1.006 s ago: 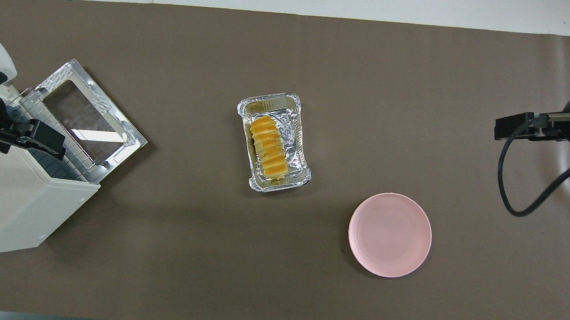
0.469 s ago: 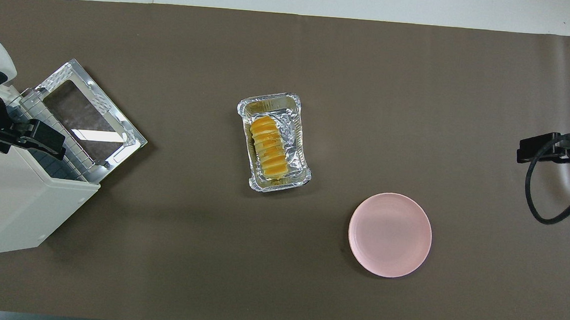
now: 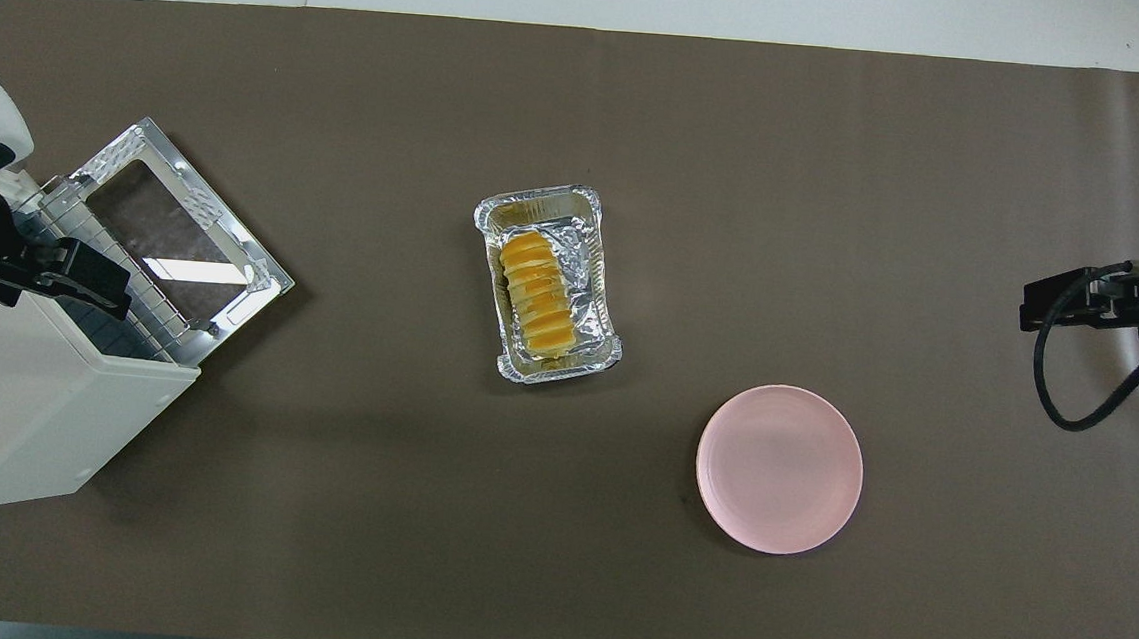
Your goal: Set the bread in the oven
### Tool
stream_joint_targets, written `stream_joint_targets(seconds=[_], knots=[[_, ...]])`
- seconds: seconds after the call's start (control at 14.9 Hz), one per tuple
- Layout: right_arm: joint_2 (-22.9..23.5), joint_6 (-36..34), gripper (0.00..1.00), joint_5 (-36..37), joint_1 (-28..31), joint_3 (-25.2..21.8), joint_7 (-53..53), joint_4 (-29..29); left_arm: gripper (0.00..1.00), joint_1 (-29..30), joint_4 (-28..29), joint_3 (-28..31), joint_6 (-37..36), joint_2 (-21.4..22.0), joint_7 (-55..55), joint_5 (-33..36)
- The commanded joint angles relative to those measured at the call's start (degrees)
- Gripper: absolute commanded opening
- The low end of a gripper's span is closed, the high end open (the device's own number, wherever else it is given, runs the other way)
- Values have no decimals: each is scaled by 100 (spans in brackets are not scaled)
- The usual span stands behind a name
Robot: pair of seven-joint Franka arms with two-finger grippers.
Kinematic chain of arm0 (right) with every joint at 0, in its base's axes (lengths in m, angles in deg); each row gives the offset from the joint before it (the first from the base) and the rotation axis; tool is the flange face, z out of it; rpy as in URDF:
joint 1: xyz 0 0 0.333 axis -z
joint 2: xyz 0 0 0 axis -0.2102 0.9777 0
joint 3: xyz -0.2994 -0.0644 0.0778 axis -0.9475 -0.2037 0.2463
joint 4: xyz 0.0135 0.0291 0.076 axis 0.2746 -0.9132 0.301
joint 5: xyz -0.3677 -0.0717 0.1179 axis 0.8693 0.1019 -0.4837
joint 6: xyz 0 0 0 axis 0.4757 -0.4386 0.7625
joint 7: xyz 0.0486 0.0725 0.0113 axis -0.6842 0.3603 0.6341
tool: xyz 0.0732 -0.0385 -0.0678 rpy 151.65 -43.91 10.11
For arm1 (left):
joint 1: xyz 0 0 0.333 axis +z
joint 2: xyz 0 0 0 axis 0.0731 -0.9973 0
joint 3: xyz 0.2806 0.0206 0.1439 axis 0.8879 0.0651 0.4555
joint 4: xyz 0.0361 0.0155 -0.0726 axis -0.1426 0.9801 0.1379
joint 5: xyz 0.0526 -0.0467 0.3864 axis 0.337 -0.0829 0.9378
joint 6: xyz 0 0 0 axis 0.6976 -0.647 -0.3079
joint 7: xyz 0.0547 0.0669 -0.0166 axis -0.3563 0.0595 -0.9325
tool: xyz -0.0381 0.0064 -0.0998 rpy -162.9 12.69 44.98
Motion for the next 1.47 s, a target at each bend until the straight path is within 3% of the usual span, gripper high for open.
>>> stream_joint_targets(seconds=[0.0,1.07,1.41], knots=[[-124,-28,100,-30,104,87,94,-149,100,53,74,-37,65,97,27,61],[-185,-256,100,-109,78,87,85,-140,100,-18,91,-54,179,106,27,61],[-185,-256,100,-109,78,87,85,-140,100,-219,-171,-72,373,-69,44,-148]])
